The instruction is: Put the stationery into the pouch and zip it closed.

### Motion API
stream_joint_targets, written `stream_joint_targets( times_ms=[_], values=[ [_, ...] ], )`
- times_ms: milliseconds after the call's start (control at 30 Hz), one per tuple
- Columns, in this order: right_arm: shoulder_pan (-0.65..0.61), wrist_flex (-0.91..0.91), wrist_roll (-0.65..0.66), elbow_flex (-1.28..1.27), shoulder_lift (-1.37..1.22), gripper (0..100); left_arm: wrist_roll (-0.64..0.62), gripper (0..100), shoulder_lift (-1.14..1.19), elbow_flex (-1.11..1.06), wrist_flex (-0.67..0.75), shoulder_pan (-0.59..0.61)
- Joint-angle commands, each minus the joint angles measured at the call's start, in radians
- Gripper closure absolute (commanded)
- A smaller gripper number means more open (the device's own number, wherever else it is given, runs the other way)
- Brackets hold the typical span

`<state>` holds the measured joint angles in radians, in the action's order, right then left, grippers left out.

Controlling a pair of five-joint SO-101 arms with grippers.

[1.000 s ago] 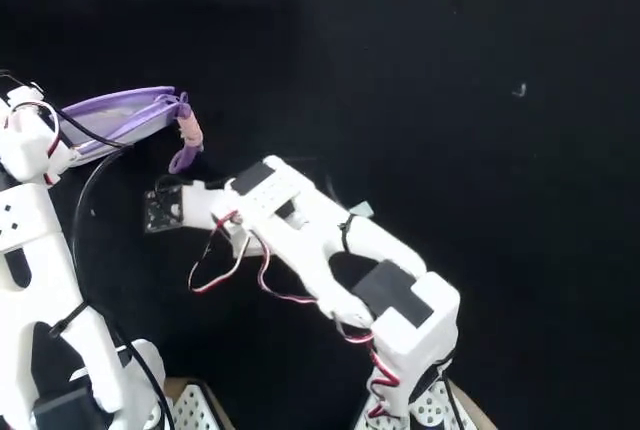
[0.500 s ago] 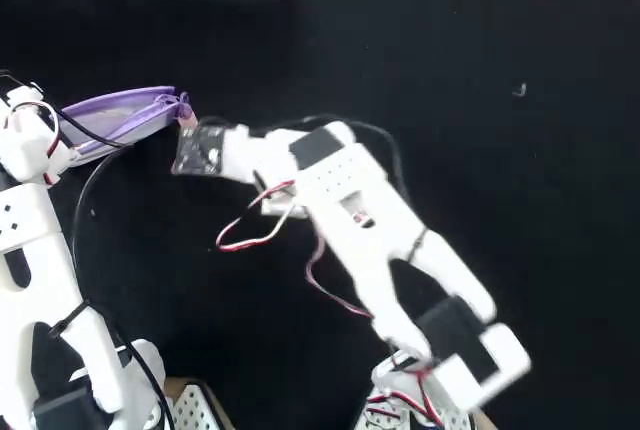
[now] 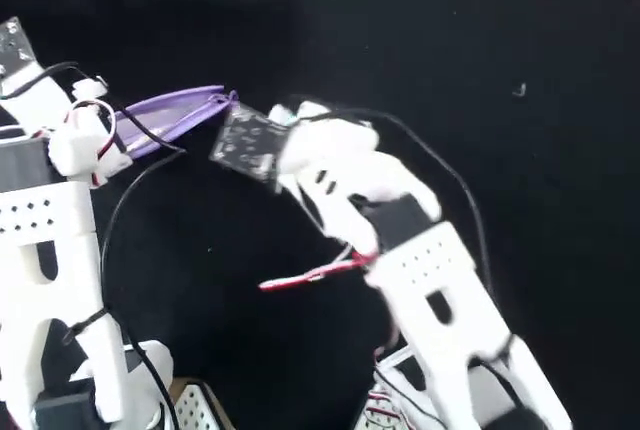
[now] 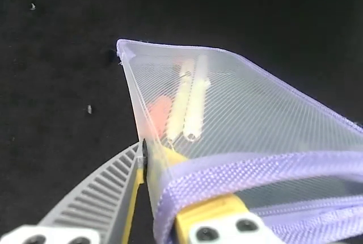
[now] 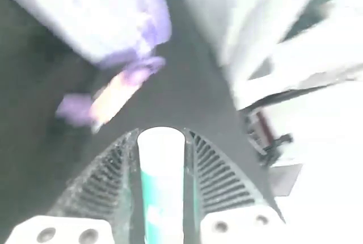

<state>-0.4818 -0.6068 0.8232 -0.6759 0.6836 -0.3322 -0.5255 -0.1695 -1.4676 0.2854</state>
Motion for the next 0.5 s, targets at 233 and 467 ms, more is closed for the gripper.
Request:
stream_joint_targets(
  times_ms=[233, 467],
  values=[
    [0.037, 0.264, -0.101, -0.013, 0.2, 98.5, -0.009, 97, -0.018, 0.157, -0.061, -0.124],
    [0.037, 0.485, -0.439, -0.019, 0.263, 98.7, 0.041, 97, -0.021, 0.156, -0.063, -0.216]
  ],
)
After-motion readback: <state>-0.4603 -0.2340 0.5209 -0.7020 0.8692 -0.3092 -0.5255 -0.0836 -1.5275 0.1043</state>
